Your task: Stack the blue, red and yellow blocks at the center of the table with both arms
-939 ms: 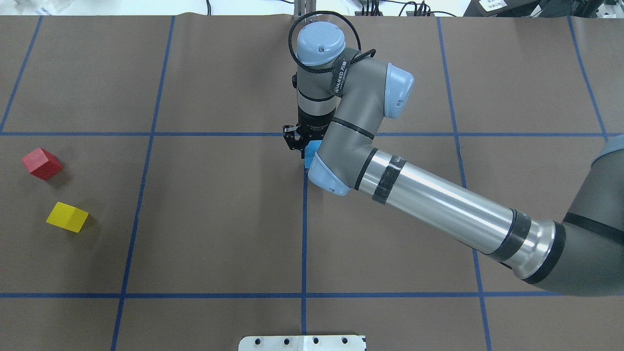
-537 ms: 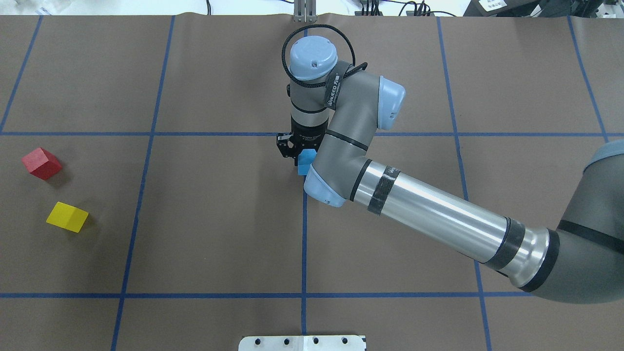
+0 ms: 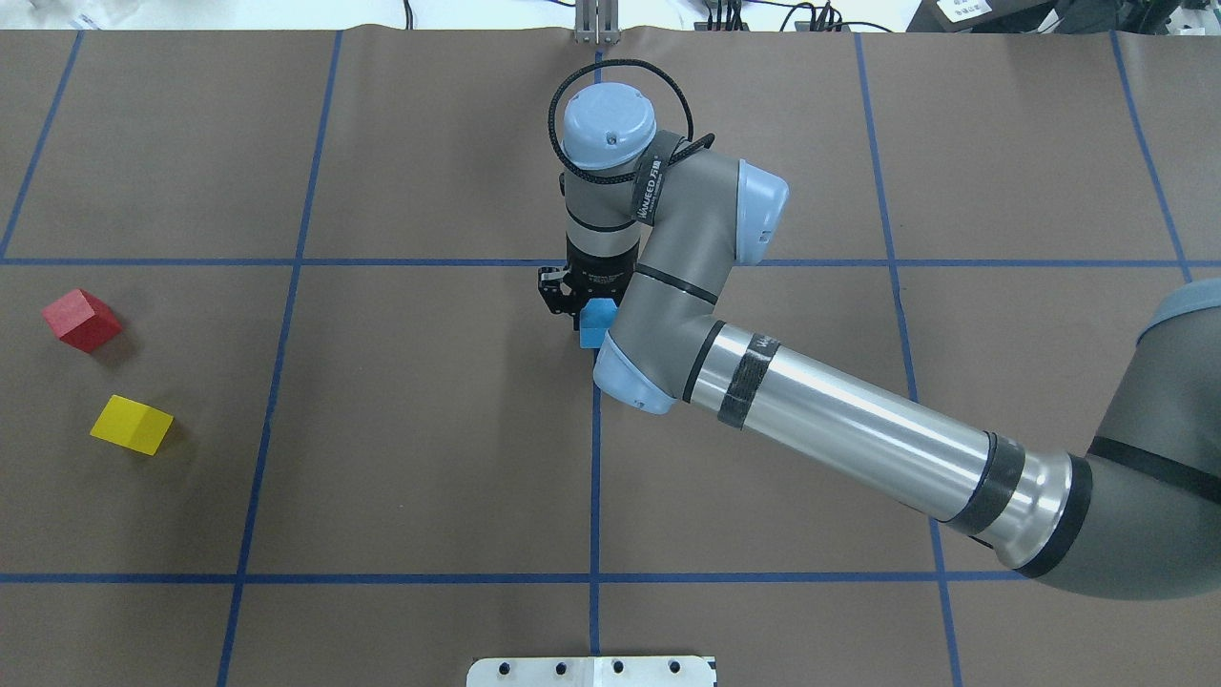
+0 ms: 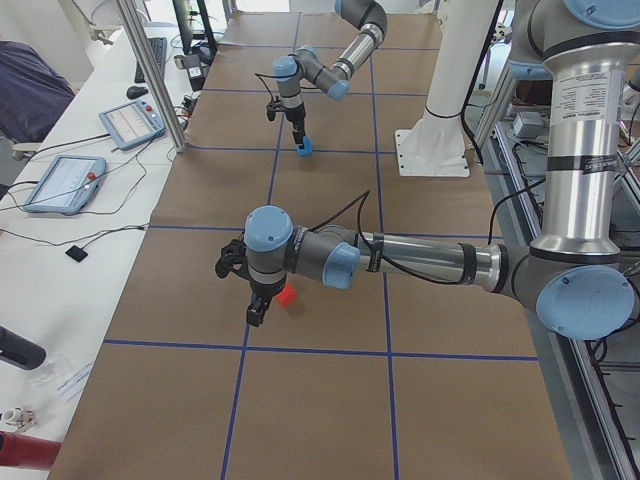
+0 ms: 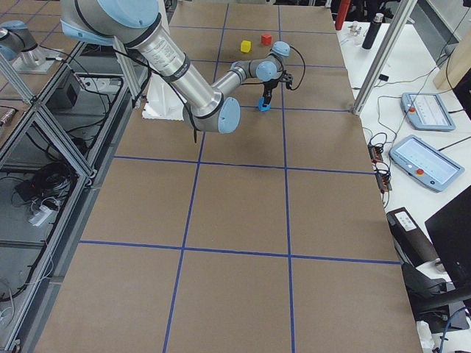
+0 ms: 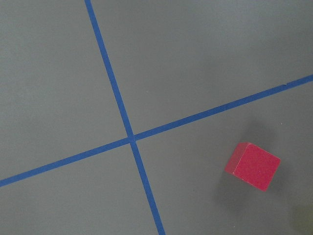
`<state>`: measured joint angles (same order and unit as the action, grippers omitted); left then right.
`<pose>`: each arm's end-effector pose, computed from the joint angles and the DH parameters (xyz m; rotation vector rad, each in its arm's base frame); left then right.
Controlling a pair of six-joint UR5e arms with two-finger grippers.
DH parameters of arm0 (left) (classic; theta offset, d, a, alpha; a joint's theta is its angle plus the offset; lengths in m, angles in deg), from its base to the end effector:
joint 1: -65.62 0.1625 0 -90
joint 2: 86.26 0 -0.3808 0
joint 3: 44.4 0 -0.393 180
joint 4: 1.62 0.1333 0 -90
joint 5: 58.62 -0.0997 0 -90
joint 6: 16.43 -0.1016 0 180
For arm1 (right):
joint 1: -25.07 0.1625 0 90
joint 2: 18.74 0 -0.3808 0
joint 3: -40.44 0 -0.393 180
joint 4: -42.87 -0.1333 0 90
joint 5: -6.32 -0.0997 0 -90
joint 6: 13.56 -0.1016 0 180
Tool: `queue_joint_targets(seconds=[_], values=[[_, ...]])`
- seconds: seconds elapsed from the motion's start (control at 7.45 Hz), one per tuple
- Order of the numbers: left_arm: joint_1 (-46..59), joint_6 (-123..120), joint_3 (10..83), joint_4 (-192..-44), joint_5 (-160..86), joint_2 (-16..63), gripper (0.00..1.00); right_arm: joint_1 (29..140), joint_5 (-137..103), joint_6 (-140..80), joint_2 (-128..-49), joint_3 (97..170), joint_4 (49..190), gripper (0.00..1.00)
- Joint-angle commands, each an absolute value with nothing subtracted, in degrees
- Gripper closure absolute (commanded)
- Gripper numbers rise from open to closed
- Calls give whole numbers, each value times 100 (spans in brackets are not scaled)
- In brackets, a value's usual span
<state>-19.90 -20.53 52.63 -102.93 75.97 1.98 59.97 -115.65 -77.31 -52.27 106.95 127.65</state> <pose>-0.0231 -0.4992 0.5479 0.2726 0.7754 0.2538 -0.5932 -0.5108 0.1650 -0.1319 -0.8307 -0.0440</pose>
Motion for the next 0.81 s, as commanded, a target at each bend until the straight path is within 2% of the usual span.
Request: queue_joint_targets(seconds=[0.0,0.27,0.54,0.67], values=[[-1989,-1699,5176,-10243,7559,338,0,6206,-11550,-7948,-5240,10986,12619,1],[-1299,217,5272,-10452,7559,558,0,6688,-11646,-7834,-5467,11381,12645,1],[-683,1857,5255,-11503,7174,560,0,7137,-11874,-7511,-6168,12056,12671,1],[-454,2586,5246,-11561,6981,481,1,7287,-11918,-7178,-6407,12164,12672,1]])
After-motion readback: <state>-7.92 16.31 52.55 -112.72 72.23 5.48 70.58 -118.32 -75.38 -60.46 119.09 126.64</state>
